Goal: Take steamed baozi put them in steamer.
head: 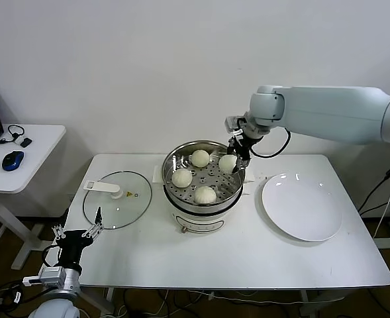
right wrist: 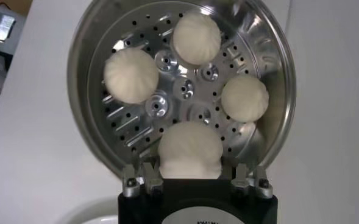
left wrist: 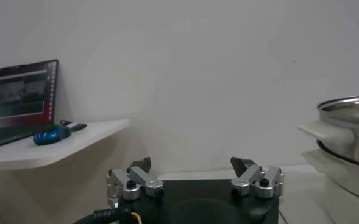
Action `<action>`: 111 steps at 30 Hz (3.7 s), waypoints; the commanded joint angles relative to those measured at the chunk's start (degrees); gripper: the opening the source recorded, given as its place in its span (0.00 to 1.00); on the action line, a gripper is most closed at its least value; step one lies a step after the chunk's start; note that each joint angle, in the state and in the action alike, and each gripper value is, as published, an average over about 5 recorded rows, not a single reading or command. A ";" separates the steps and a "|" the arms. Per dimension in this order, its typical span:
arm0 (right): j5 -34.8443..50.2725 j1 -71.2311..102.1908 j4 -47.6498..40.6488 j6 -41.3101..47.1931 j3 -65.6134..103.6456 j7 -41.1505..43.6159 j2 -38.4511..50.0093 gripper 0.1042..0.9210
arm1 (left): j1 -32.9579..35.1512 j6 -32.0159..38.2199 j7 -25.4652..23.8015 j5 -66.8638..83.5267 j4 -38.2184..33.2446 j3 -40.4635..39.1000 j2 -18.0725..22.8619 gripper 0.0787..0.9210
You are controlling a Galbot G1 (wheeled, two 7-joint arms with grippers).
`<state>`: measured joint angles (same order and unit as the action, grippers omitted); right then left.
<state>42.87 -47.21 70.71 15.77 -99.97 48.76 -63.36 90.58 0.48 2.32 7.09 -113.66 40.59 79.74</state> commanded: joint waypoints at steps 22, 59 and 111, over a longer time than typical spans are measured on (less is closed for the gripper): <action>-5.14 10.33 -6.40 0.65 5.53 -1.21 -3.27 0.70 | -0.26 0.53 0.11 0.07 0.60 0.51 0.40 0.88; 6.08 28.71 25.38 11.60 49.78 -53.05 34.59 0.88 | -0.54 -0.23 -0.09 0.49 -0.54 -0.21 -0.93 0.88; -33.34 147.84 38.61 -42.42 123.22 -51.82 -15.60 0.88 | 1.21 0.77 0.22 -2.26 -0.83 -1.11 2.15 0.88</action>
<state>14.14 91.30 110.43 -18.51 26.20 -1.52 -73.93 91.58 1.20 2.55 5.18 -114.32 39.57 81.70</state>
